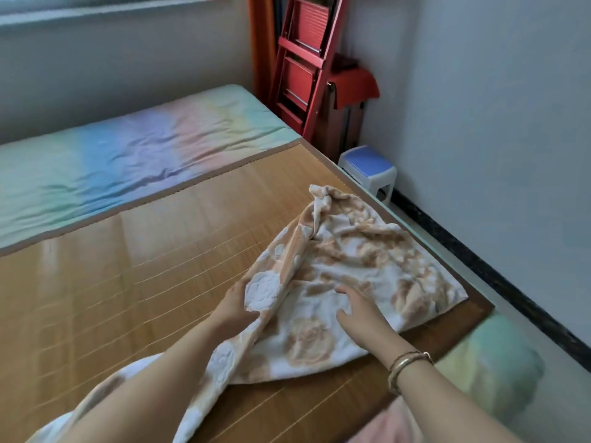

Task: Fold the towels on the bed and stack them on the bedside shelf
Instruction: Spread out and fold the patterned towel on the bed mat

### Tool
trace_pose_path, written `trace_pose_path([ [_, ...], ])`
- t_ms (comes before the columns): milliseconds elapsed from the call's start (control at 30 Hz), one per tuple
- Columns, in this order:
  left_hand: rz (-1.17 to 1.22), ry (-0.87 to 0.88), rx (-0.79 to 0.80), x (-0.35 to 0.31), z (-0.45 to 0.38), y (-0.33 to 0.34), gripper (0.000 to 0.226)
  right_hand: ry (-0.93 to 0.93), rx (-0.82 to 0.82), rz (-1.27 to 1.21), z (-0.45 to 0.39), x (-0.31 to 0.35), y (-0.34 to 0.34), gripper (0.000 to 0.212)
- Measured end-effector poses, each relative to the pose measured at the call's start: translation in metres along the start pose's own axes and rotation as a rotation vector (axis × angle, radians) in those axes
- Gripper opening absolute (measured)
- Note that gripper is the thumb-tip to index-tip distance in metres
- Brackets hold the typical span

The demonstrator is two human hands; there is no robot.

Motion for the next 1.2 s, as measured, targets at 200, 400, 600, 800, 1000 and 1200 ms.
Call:
trace_pose_path([
  [200, 0.083, -0.092, -0.037, 0.111, 0.030, -0.028, 0.075, -0.003, 0.079, -0.022, 0.000, 0.062, 0.094, 0.050],
  [400, 0.176, -0.150, -0.062, 0.227, 0.075, -0.066, 0.076, -0.099, 0.241, 0.049, 0.021, 0.147, 0.214, 0.045],
  [600, 0.271, -0.215, -0.065, 0.369, 0.159, -0.081, 0.063, -0.089, 0.307, -0.007, 0.055, 0.211, 0.329, 0.042],
  [800, 0.312, -0.356, 0.032, 0.492, 0.212, -0.043, 0.065, 0.071, 0.360, 0.017, 0.098, 0.197, 0.403, 0.038],
  [1000, -0.010, -0.242, -0.300, 0.509, 0.225, -0.014, 0.054, 0.168, 0.230, 0.128, 0.098, 0.180, 0.435, 0.017],
  [1200, -0.230, -0.237, -0.177, 0.526, 0.222, 0.015, 0.060, 0.551, -0.057, -0.031, 0.116, 0.142, 0.438, 0.079],
])
Point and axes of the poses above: each hand's wrist, its own z-axis away from the middle knuckle, its own y-axis out of the palm, x = y × z, the point moved 4 cm from there along -z, towards the middle knuckle, and after that the axes turned 13 degrees about -y, right-handed, at the moved point
